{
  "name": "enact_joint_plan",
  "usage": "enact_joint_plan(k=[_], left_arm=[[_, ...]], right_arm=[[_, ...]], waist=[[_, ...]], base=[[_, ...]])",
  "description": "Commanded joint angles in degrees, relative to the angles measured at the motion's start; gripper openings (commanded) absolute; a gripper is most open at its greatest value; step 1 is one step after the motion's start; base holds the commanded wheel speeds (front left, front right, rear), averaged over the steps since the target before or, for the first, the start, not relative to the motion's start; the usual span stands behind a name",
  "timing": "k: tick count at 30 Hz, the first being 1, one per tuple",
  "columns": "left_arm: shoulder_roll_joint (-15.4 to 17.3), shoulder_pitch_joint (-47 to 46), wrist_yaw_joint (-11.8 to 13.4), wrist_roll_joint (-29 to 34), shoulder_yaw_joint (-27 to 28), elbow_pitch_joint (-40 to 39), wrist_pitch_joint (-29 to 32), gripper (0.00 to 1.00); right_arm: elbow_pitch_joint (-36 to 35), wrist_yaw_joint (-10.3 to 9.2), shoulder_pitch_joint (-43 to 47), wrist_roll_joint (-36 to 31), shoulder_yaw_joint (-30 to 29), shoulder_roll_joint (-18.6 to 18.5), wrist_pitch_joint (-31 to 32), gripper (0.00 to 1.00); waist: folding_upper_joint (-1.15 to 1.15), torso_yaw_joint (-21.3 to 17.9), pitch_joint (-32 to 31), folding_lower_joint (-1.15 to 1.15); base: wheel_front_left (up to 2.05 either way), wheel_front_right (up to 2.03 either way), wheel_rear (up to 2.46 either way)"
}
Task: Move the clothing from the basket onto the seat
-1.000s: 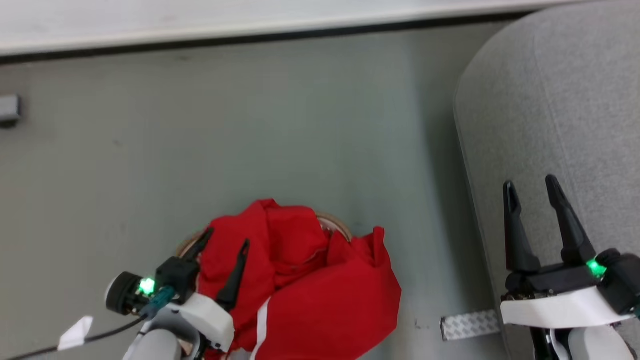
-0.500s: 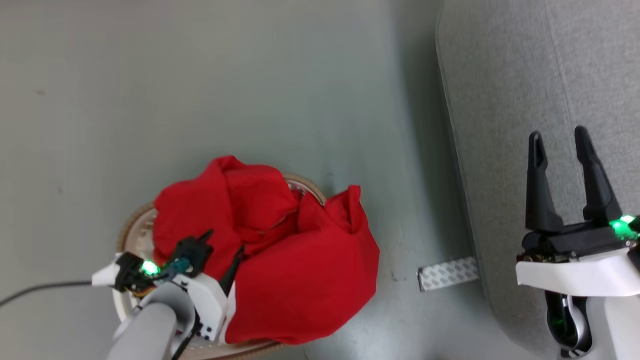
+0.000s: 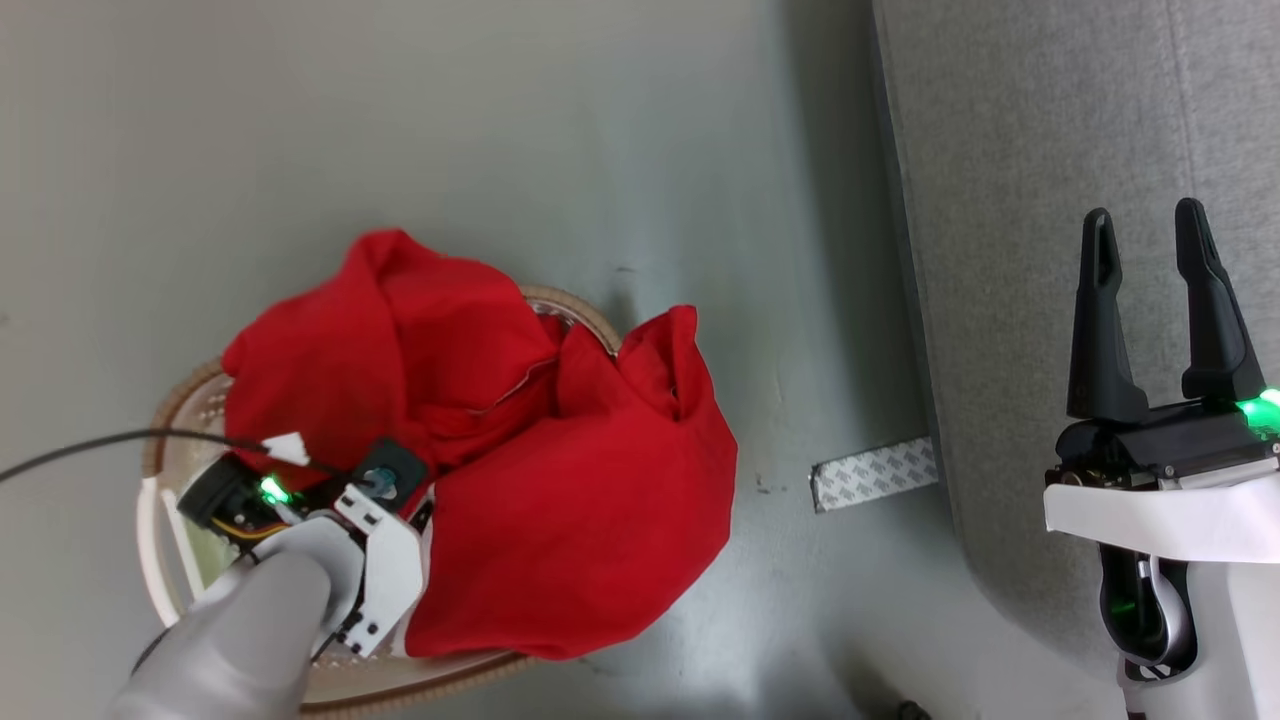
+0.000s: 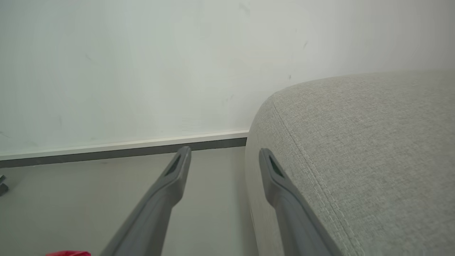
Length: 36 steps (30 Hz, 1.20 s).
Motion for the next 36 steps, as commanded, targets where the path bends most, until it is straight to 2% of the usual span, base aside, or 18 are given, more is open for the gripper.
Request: enact_joint_plan(k=[1, 7, 13, 14, 15, 16, 17, 24, 36], left_arm=[[0.5, -0.9, 0.1, 0.1, -1.2, 1.0, 0.6, 1.0], [0.8, -3.8, 0.1, 0.4, -7.2, 4.9, 3.0, 1.0], [0.7, -6.1, 0.1, -1.9, -9.8, 7.3, 3.3, 1.0], [0.6, -6.3, 0.1, -2.3, -10.2, 7.6, 3.2, 0.79], [0.4, -6.5, 0.1, -2.9, -10.6, 7.7, 2.9, 0.33], [0.3, -6.5, 0.1, -3.4, -10.9, 7.8, 2.4, 0.09], [0.0, -6.6, 0.1, -3.8, -11.2, 7.9, 2.1, 0.0], [-2.0, -5.0, 0.1, -7.5, -11.9, 8.5, -2.1, 0.0], [-8.3, 1.9, 0.1, -12.9, -10.9, 8.4, -9.9, 0.0]], right_arm=[[-0.1, -0.12, -1.0, 0.3, 0.0, -0.1, 0.0, 1.0], [-0.6, -0.12, -1.6, 1.1, 0.1, -0.1, 0.0, 1.0], [-0.8, -0.12, -2.0, 1.7, 0.3, -0.1, 0.0, 1.0], [-0.7, -0.12, -2.1, 1.8, 0.3, -0.1, 0.0, 1.0], [-0.7, -0.12, -2.2, 1.8, 0.2, -0.1, 0.0, 1.0], [-0.5, -0.12, -2.2, 1.7, 0.2, -0.1, 0.0, 1.0], [-0.3, -0.12, -2.1, 1.6, 0.1, -0.1, 0.0, 1.0], [0.8, -0.12, -2.0, -0.1, -0.1, -0.1, 0.0, 1.0], [4.3, -0.12, 1.1, -4.3, 0.6, -0.2, 0.0, 1.0]], waist=[[0.0, -0.4, 1.1, -0.01], [0.0, -1.2, 3.0, -0.01], [0.0, -1.6, 4.6, -0.01], [0.0, -1.6, 4.7, -0.01], [0.0, -1.5, 4.7, -0.01], [0.0, -1.4, 4.7, -0.01], [0.0, -1.3, 4.5, -0.01], [0.0, 0.9, -0.4, -0.01], [0.0, 6.3, -17.2, -0.01]], base=[[0.0, 0.0, 0.0], [0.0, 0.0, 0.0], [0.0, 0.0, 0.0], [0.0, 0.0, 0.0], [0.0, 0.0, 0.0], [0.0, 0.0, 0.0], [0.0, 0.0, 0.0], [0.0, 0.0, 0.0], [0.0, 0.0, 0.0]])
